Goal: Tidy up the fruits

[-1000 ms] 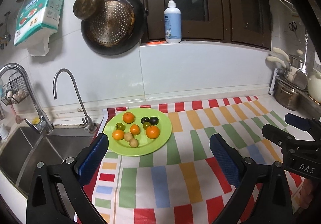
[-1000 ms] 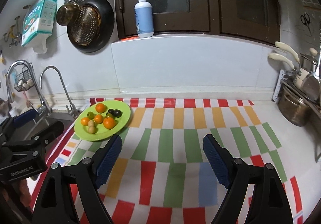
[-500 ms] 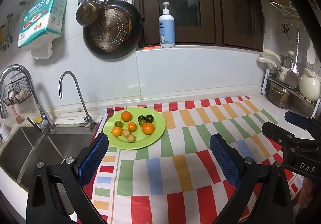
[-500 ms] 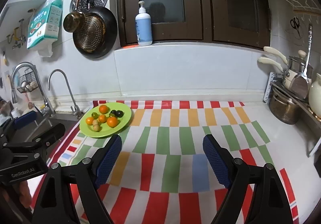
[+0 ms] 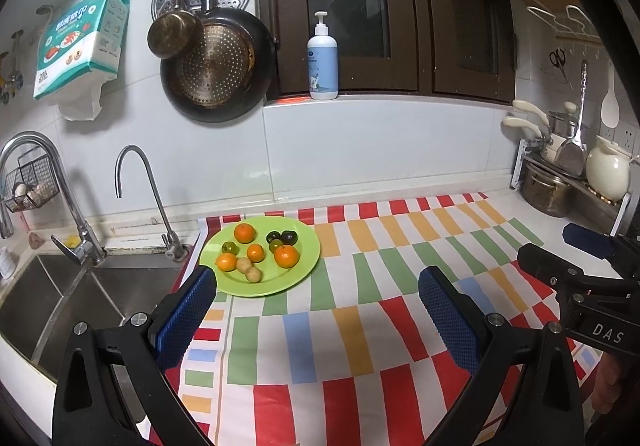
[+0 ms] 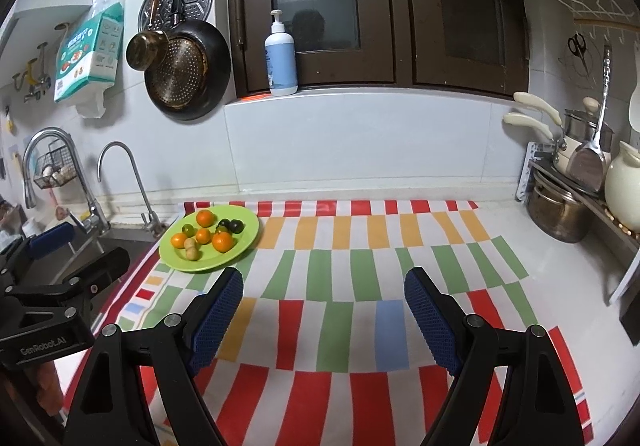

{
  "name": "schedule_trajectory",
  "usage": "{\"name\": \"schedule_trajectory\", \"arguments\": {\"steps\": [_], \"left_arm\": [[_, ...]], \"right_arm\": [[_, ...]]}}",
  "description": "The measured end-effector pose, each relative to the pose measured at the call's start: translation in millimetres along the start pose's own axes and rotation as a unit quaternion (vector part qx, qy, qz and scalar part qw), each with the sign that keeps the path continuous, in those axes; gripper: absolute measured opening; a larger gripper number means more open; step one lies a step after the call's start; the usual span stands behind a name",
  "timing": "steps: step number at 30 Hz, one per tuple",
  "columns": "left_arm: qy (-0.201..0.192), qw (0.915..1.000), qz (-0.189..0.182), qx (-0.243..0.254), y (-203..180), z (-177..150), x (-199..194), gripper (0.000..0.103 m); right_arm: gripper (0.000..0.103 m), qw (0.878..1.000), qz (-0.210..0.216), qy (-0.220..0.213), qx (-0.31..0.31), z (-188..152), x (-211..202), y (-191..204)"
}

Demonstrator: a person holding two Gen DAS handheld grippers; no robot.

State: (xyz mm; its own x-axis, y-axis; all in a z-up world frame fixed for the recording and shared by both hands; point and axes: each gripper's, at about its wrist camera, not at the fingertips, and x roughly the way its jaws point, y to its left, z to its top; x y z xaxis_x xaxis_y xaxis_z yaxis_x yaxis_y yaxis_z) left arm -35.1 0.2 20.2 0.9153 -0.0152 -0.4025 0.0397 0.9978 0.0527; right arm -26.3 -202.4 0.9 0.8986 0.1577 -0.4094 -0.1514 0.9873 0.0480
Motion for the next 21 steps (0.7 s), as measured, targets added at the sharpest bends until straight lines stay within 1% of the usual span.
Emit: {"name": "schedule_trajectory", "arguments": {"steps": [10, 14, 21], "left_arm": [[0.001, 1.0000, 0.003, -0.002, -0.8, -0.6, -1.4, 0.103], [-0.001, 1.0000, 0.010, -0.001, -2.8, -1.3, -2.3, 0.103], [-0.001, 1.0000, 0.007, 0.001, -4.2, -1.0, -1.3, 0.103]], "right_arm": [[0.084, 1.000, -0.001, -0.003, 0.000, -1.3, -4.2, -0.1], [0.084, 1.000, -0.002, -0.003, 0.000, -1.5, -4.6, -0.4], [0.084, 1.000, -0.002, -0.002, 0.002, -2.4, -4.6, -0.2]]}}
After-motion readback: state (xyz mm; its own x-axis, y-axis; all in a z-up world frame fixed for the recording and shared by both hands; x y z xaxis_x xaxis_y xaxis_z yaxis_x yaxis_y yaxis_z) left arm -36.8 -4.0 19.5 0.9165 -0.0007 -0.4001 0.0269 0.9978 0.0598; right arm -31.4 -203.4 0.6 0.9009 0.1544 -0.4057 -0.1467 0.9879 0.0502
